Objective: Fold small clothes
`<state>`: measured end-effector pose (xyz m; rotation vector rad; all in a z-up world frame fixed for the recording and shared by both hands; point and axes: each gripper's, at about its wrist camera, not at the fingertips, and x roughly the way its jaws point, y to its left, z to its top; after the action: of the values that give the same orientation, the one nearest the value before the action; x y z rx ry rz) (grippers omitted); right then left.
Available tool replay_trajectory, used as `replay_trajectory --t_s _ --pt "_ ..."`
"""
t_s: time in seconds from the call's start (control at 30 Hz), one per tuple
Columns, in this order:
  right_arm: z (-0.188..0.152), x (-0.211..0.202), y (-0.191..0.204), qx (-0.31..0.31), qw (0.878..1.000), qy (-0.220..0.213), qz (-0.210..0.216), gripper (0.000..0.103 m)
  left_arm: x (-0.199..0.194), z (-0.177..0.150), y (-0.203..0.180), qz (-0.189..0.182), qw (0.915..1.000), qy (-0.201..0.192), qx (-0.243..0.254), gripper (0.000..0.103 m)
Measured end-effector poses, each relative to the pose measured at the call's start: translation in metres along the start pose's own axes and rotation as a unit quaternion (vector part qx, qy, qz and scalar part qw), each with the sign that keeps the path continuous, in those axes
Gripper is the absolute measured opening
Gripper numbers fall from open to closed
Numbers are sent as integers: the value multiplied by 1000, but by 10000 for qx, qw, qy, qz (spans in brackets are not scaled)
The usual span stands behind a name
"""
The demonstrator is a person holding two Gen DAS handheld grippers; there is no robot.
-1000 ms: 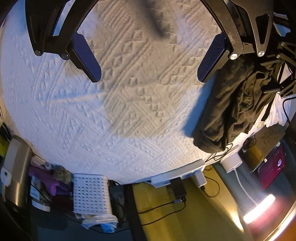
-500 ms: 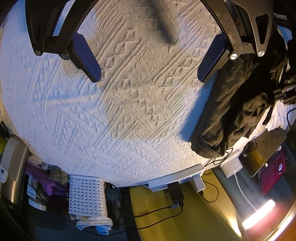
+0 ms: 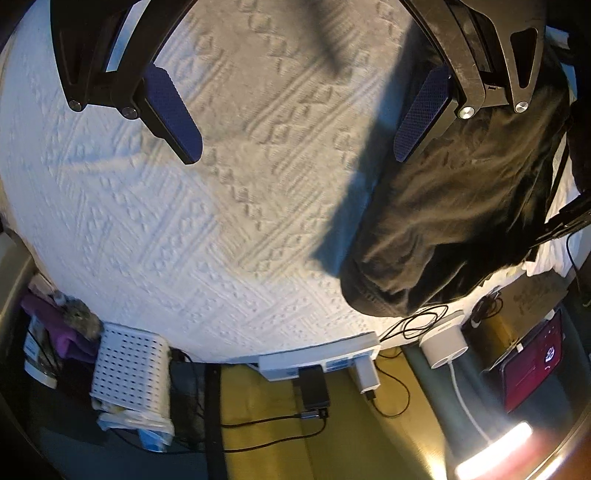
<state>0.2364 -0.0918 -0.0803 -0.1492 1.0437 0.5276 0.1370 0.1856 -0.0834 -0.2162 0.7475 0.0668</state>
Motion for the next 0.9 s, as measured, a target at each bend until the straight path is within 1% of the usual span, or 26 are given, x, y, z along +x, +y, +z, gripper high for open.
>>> replay_trajectory --t_s 0.17,0.37,0.43,0.47,0.5,0.53,0.57,0.6,0.63,0.67,0.73,0.77,0.8,0.83,0.87,0.9 --pt "9 8 13 -124 9999 -32 49 103 5 -2 17 58 9998 -30 -201 2" --pt "24 17 26 -320 9993 -167 64 103 8 1 24 -165 9994 7 -293 2" --pt "31 21 27 -292 9993 -230 85 99 8 5 25 -315 9990 8 -332 3" --pt "34 23 26 -260 9994 -224 104 96 8 7 27 -381 9986 23 -358 3" --pt "38 26 25 -216 9995 -218 125 93 9 10 28 -398 9985 66 -370 6" --pt "43 29 24 -171 9995 -221 158 93 11 12 28 -406 9985 70 -365 12" --pt "46 31 24 -151 9995 -230 177 91 11 13 28 -405 9986 52 -350 36" --pt "49 32 24 -135 9994 -250 196 90 14 15 28 -399 9986 37 -332 66" --pt "52 34 24 -109 9993 -281 228 89 16 15 29 -396 9987 32 -334 72" --pt "55 35 24 -91 9992 -296 248 88 19 16 28 -427 9986 29 -324 73" --pt "60 41 24 -62 9992 -291 273 83 30 17 26 -532 9982 178 -232 72" --pt "62 44 23 -38 9992 -280 292 74 35 16 24 -572 9979 254 -153 71" --pt "65 47 22 3 9991 -267 337 66 40 15 20 -575 9980 274 -41 54" --pt "68 52 21 61 9986 -218 479 64 43 15 18 -598 9977 306 27 37" --pt "69 55 20 83 9981 -189 586 62 48 14 16 -604 9971 438 122 14" --pt "71 58 20 100 9973 -156 710 57 49 14 15 -588 9971 451 159 12"
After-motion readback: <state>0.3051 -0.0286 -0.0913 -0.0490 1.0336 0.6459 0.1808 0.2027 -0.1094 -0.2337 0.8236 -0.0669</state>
